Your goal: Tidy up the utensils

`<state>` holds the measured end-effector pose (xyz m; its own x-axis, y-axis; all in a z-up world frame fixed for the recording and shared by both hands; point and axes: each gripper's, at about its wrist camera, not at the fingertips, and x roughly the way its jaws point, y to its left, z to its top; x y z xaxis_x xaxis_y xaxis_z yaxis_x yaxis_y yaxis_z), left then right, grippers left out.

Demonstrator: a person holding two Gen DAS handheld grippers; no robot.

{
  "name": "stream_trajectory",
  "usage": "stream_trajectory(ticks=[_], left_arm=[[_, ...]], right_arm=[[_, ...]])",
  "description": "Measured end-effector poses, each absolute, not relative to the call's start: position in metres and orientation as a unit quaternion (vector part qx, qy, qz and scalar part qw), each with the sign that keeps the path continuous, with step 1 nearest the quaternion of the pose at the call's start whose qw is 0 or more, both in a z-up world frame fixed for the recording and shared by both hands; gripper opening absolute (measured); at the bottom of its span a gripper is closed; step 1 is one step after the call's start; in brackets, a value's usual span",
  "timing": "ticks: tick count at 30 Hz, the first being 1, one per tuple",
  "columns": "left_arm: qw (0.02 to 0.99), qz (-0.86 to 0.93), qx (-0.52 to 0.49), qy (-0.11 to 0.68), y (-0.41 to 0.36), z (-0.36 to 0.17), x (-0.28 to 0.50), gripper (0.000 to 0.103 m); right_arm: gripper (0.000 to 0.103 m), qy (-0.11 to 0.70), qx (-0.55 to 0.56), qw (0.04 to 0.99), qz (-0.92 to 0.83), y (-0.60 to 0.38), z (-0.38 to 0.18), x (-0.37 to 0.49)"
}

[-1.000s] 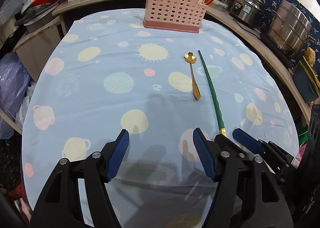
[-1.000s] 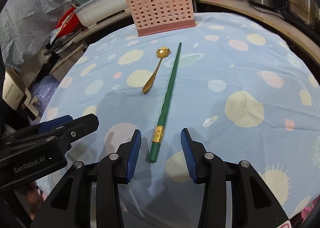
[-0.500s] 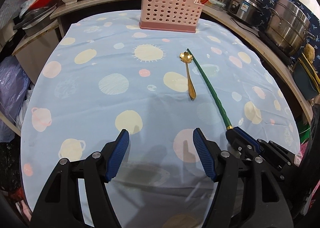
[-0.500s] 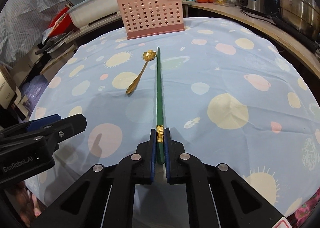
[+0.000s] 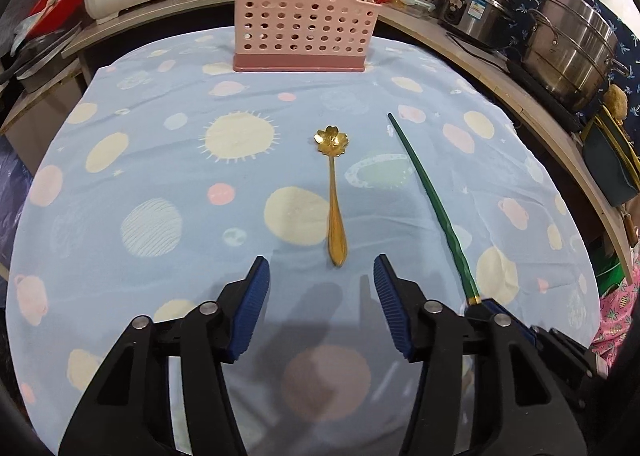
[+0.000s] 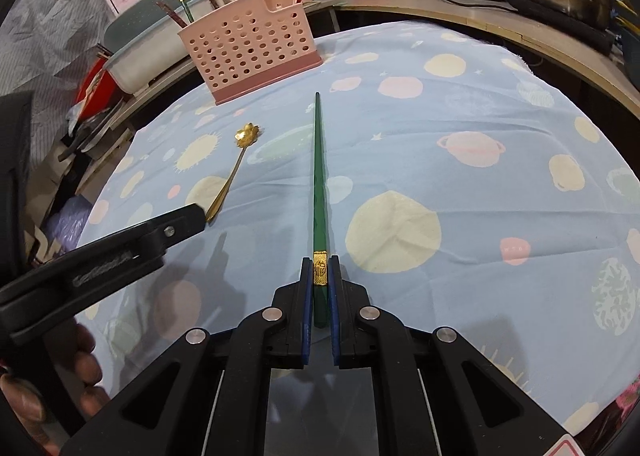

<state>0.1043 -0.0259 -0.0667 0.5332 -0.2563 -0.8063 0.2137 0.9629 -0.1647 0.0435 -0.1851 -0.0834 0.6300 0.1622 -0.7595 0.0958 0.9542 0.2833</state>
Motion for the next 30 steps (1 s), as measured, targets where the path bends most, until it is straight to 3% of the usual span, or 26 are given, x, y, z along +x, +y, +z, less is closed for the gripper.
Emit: stream_trajectory(ticks=[5,8,12,30], left_arm=[[0.871,-0.135,-0.017,0.473,-0.034,-0.078,0.118,0.032],[0.875,-0.132,-0.006,0.465,-0.036,-0.078,0.118,0.030],[0.877,-0.134,-0.003,0.462,-0.037,-0.079,0.118,0.011],[0.887,-0.141,-0.037,0.437,-0.006,-0.045,0.089,0.010]], right_arm=[[0.007,0.432,0.153,0.889,0.020,-0.186,-0.085,0.047],[0.007,0.432,0.152,0.889,0.021,-0.187,-0.086,0.048],[0.007,0.432,0.151,0.889,0.021,-0.186,-0.086,0.050],[0.007,0.408,0.150,0.900,0.030,-0.184,-0.062,0.036]])
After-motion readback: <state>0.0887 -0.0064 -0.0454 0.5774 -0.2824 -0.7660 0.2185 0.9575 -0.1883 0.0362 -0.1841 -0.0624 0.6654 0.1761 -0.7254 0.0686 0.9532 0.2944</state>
